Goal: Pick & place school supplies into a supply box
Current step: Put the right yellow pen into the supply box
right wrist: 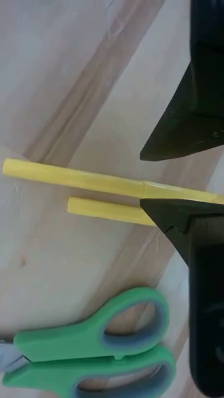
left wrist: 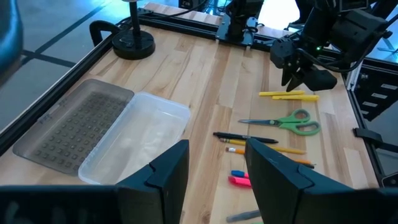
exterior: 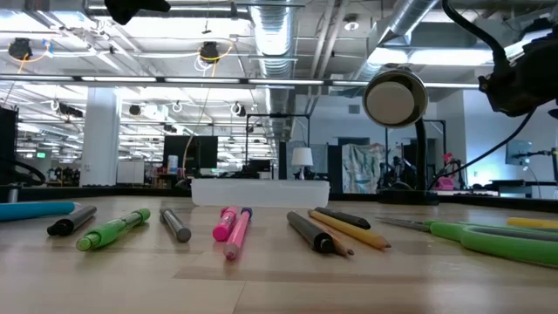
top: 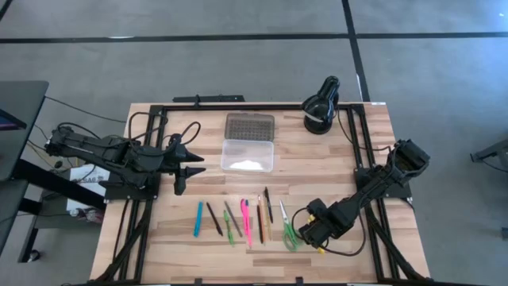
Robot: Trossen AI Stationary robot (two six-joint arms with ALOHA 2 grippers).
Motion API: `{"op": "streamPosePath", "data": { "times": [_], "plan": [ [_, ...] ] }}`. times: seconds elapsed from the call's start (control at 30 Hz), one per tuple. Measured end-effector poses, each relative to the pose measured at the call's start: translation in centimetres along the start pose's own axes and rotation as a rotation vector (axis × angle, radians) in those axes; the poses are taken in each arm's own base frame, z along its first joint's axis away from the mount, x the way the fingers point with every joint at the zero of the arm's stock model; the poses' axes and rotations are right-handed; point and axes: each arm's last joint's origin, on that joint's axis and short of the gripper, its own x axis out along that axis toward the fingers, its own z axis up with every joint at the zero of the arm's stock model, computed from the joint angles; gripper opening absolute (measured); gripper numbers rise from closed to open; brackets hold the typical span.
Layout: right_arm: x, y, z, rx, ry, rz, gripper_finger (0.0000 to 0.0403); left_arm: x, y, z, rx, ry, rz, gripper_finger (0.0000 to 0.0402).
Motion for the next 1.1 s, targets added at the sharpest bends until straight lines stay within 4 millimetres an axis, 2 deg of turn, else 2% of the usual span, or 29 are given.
{"op": "streamPosePath", "data": {
  "times": [0.17, 0.37, 0.5, 1.1],
  "plan": [
    [0.0, 0.0, 0.0, -0.008, 0.0, -0.004, 0.0101, 0.0, 0.0, 0.0, 0.0, -0.002, 0.004, 0.0153],
    [1.2, 0.8, -0.1, -0.03, 0.017, 0.02, 0.0101, 0.0, 0.0, 0.0, 0.0, -0.002, 0.005, 0.0153],
    [1.9, 0.7, -0.1, -0.027, 0.024, -0.022, 0.0102, 0.0, 0.0, 0.0, 0.0, -0.002, 0.005, 0.0153],
    [2.0, 0.7, -0.2, -0.074, 0.071, -0.032, 0.0102, 0.0, 0.1, 0.0, -0.001, -0.012, 0.025, 0.0153]
  ]
}}
